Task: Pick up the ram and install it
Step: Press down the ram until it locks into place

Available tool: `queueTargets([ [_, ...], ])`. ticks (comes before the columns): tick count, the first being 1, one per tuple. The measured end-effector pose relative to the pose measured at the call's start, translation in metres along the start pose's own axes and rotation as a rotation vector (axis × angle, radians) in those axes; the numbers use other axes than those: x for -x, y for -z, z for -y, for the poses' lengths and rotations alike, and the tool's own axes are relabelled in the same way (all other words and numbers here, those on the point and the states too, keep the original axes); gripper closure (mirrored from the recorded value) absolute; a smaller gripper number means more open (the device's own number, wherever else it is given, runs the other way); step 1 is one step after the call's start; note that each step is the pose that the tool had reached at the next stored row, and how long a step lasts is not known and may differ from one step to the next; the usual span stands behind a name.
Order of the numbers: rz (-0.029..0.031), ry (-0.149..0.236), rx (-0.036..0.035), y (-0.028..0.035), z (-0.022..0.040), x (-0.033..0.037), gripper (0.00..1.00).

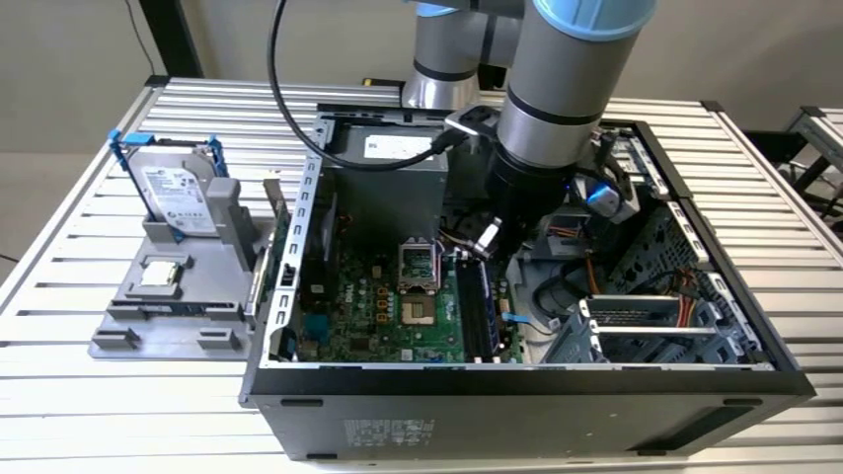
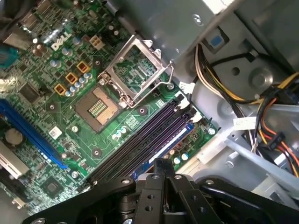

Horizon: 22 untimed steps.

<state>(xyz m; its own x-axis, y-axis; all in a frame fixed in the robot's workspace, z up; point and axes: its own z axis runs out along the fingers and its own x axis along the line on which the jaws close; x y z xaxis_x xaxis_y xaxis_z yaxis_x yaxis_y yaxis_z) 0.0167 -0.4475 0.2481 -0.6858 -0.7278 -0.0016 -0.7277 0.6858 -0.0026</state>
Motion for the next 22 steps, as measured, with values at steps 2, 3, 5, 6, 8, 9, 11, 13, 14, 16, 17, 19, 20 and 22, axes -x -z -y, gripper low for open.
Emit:
queueTargets([
  [2,0.0044,0.023,0.0053,0.0,0.0,0.0,1.0],
  [3,0.0057,0.036,0.0069,0.0,0.0,0.0,1.0],
  [5,0.0061,0.067,0.0073,0.0,0.0,0.0001,1.0],
  [6,0.0061,0.084,0.0075,0.0,0.0,0.0001,1.0],
  [8,0.0061,0.119,0.0076,0.0,0.0,0.0001,1.0],
  [9,0.006,0.138,0.0077,0.0,0.0,0.0,1.0],
  [11,0.006,0.175,0.0078,0.0,0.0,0.0001,1.0],
  [13,0.0059,0.208,0.008,0.0,0.0,0.0001,1.0],
  [14,0.0059,0.223,0.008,0.0,0.0,0.0,1.0],
  [16,0.0059,0.256,0.0082,0.0,0.0,0.0,1.0],
  [17,0.0058,0.272,0.0082,0.0,0.0,0.0,1.0],
  [19,0.0058,0.302,0.0084,0.0,0.0,0.0,1.0],
  [20,0.0058,0.315,0.0084,0.0,0.0,0.0,1.0],
  [22,0.0058,0.338,0.0085,0.0,0.0,0.0,1.0],
])
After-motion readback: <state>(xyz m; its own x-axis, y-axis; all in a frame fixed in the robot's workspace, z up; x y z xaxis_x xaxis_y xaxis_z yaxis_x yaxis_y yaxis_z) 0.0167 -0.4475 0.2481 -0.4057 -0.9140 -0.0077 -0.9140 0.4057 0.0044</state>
